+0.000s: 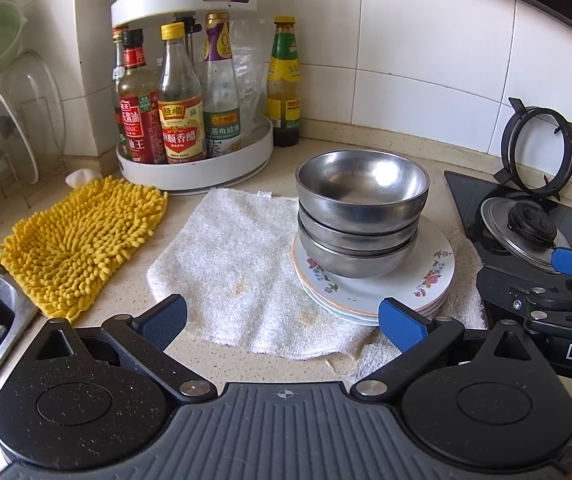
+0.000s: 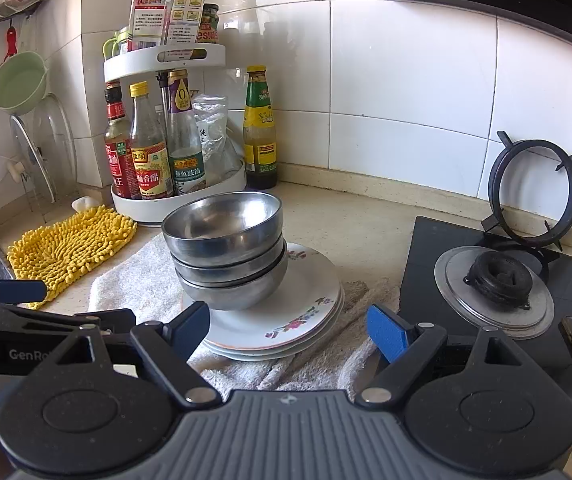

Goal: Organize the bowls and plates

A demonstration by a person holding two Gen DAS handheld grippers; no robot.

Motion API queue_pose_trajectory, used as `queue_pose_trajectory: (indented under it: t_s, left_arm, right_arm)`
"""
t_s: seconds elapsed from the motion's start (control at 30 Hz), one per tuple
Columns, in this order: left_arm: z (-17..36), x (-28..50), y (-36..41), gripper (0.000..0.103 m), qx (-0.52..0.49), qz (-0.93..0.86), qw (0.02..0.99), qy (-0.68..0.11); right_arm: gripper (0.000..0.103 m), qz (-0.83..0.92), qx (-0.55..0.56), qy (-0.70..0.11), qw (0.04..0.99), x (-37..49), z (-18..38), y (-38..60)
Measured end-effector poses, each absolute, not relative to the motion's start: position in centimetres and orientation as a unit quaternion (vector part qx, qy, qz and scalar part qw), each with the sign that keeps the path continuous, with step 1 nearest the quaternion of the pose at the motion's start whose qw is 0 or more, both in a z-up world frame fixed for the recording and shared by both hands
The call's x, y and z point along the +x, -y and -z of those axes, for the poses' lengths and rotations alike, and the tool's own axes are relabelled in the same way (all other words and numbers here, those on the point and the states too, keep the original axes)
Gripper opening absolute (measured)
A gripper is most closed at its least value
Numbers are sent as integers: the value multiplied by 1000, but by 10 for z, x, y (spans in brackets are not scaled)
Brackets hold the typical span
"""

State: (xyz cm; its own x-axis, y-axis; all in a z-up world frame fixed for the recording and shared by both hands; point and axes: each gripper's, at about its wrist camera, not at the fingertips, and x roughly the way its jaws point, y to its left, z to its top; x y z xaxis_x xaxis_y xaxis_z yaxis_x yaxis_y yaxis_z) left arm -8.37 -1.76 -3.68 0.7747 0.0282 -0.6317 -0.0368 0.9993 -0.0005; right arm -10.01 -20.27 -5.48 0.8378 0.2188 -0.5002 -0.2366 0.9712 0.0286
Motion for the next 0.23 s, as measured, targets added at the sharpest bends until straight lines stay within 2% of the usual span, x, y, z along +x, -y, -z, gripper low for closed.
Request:
queue_pose_trajectory:
  t_s: [0.23]
  left_arm:
    - [35, -90, 16, 103, -4, -15, 947, -320]
  right_arm:
    - [97, -125, -17, -254, 959, -105, 54, 203]
